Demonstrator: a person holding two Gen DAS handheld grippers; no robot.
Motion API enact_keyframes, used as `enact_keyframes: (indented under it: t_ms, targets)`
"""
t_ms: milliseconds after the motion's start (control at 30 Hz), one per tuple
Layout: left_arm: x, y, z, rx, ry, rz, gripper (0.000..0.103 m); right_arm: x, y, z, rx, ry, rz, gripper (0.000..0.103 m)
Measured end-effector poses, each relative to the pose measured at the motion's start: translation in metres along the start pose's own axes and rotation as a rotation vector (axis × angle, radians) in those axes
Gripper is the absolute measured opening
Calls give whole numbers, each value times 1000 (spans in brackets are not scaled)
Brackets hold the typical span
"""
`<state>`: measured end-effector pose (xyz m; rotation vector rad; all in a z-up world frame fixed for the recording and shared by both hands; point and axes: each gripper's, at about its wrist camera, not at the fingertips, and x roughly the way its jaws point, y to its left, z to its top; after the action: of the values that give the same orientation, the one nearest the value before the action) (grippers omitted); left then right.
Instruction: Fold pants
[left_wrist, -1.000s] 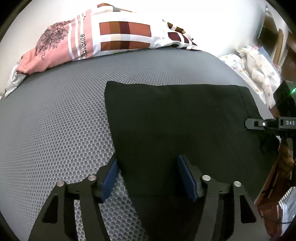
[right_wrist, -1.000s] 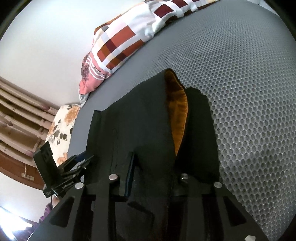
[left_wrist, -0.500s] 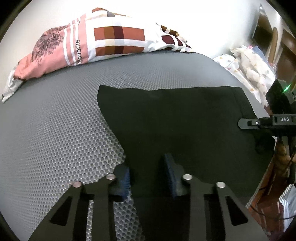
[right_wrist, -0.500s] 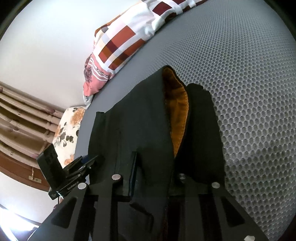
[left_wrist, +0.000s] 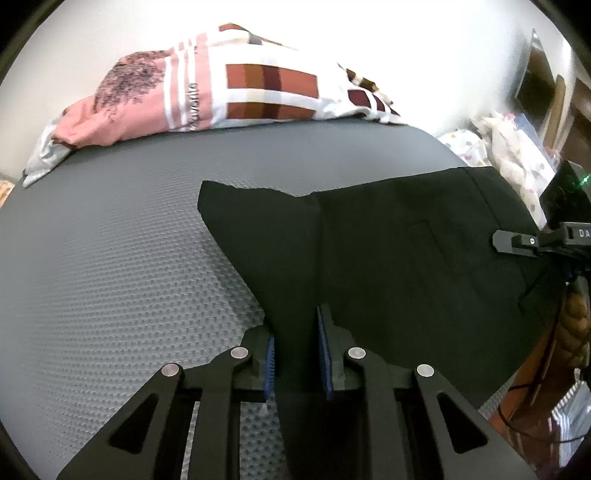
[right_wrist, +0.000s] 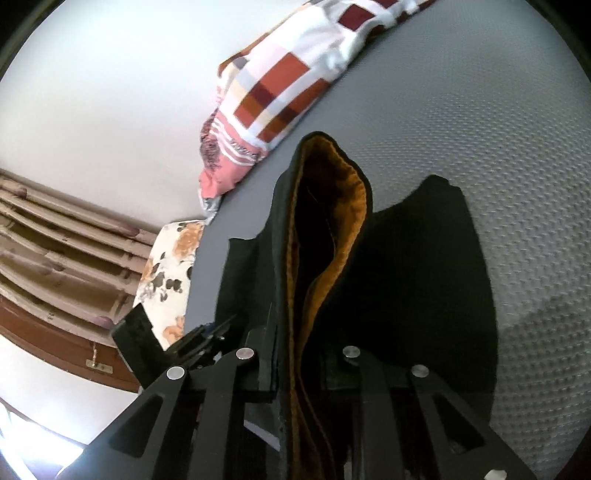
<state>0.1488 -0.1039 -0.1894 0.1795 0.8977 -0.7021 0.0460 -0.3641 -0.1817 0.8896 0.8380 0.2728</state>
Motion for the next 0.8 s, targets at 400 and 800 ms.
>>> enact_keyframes:
  t_ms: [400, 800]
  targets:
    - [-38, 56, -2, -87, -57, 43, 18, 40, 47, 6, -26, 36, 64, 15]
    - [-69, 112, 16, -122, -112, 118, 17, 89, 90, 24, -70, 68, 129, 15]
